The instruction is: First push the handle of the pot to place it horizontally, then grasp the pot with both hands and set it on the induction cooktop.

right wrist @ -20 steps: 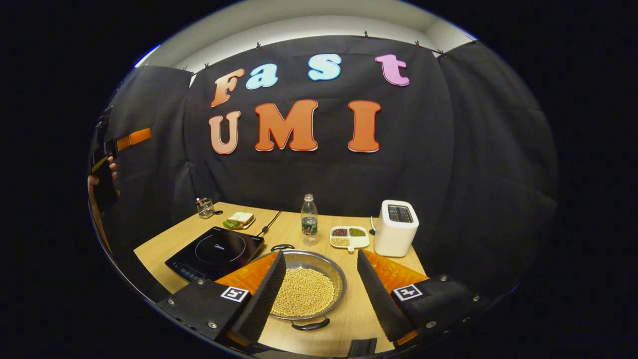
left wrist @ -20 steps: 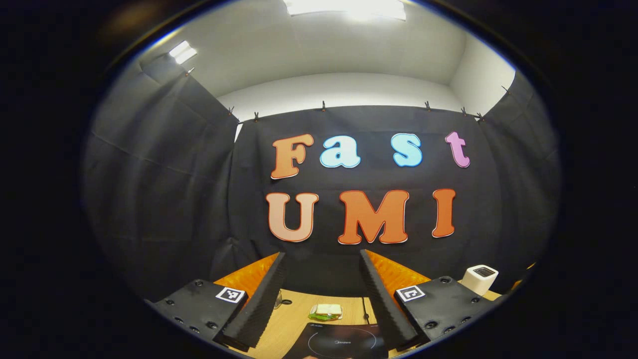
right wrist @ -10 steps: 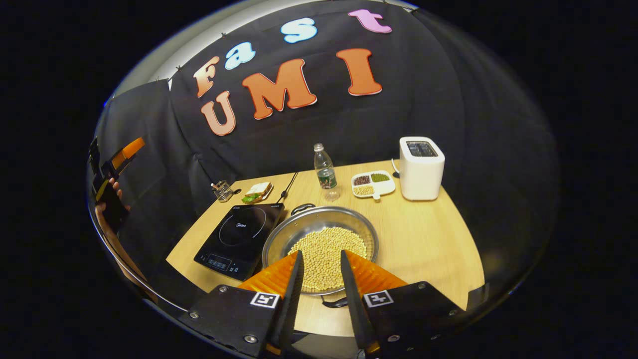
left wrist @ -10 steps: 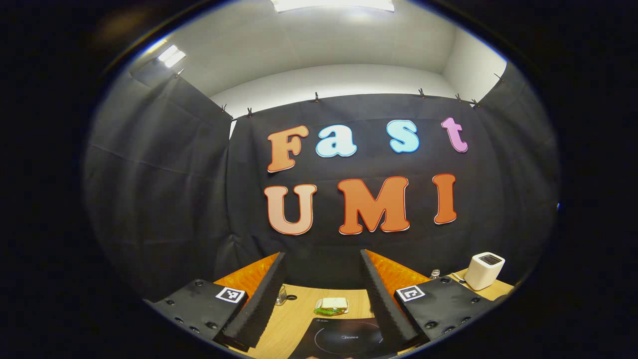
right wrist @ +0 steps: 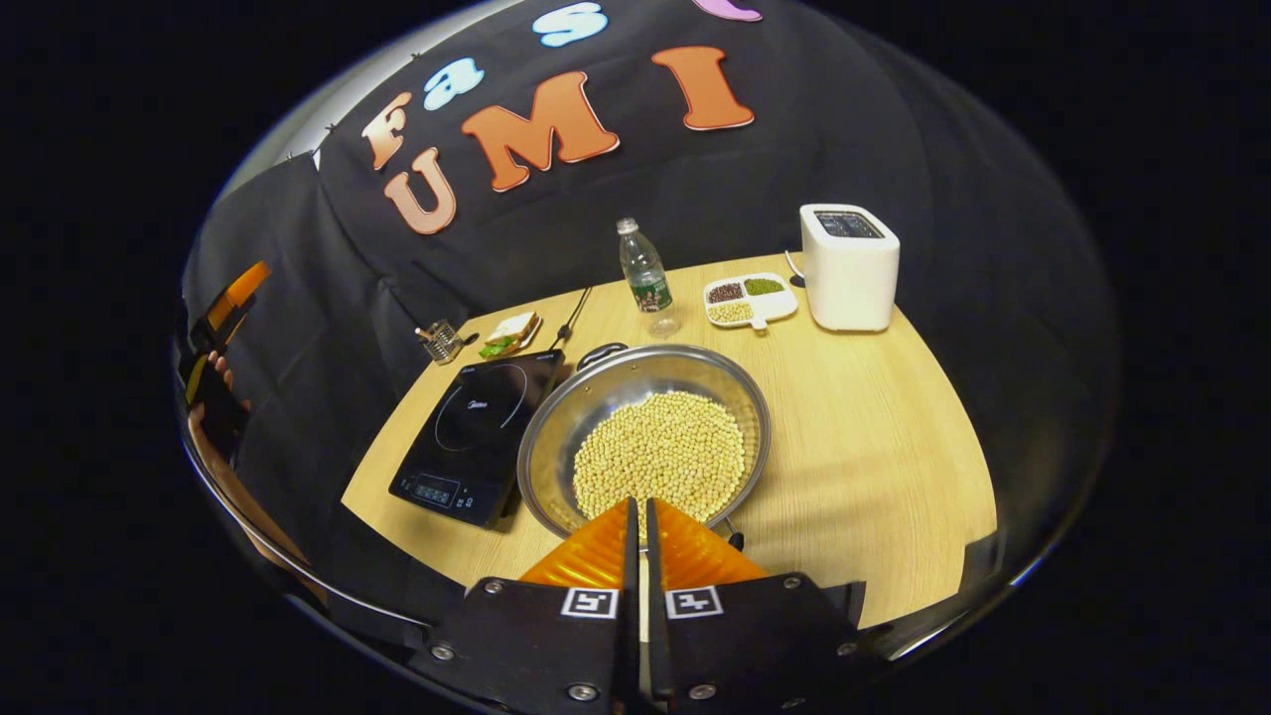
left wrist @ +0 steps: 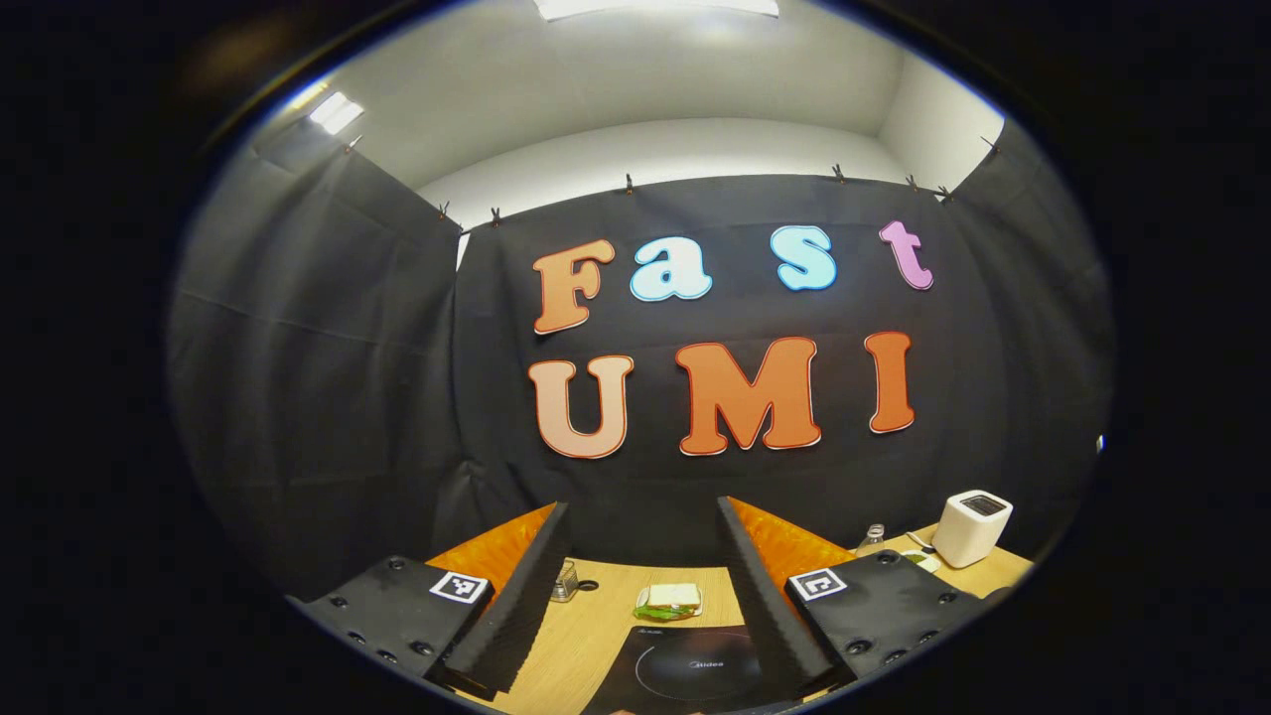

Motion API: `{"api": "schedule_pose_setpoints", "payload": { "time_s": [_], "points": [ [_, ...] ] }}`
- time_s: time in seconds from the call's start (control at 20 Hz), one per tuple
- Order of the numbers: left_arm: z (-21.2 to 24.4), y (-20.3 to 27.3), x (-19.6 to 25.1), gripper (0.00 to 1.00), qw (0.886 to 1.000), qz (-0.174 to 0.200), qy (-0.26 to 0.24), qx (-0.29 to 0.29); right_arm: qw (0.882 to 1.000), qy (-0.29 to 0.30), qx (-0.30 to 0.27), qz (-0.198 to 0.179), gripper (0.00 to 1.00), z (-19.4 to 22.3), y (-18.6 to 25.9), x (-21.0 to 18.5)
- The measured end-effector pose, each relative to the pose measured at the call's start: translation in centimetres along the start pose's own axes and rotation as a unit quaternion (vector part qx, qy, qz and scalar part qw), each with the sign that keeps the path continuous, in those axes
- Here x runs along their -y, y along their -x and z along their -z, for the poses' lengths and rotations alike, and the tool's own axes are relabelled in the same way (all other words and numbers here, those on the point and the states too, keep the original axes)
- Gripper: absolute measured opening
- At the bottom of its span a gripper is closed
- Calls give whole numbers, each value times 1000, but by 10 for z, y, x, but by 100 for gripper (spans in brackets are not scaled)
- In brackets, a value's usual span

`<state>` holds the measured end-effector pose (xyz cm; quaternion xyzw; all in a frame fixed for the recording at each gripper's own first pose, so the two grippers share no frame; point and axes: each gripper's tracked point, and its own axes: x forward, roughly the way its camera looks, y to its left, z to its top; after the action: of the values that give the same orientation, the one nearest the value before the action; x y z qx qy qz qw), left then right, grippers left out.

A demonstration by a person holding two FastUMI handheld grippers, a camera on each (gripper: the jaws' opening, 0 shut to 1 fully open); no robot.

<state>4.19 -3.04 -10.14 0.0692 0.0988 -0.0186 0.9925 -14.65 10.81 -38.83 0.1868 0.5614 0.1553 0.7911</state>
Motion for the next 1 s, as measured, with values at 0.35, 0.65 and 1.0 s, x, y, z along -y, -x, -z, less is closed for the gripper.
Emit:
{"api": "schedule_pose_setpoints", "payload": {
  "time_s": [0.35,0.65,1.0],
  "points": [
    [0,3,-5,96,1000,-6,-5,3,996,-16,-81,-15,0,43,-22,-2],
    [9,2,-11,96,1000,-10,-1,-6,987,-50,-146,-37,0,78,-32,-17],
    [18,3,-14,96,1000,-12,1,-16,974,-99,-201,-35,0,104,-55,-23]
  ]
}}
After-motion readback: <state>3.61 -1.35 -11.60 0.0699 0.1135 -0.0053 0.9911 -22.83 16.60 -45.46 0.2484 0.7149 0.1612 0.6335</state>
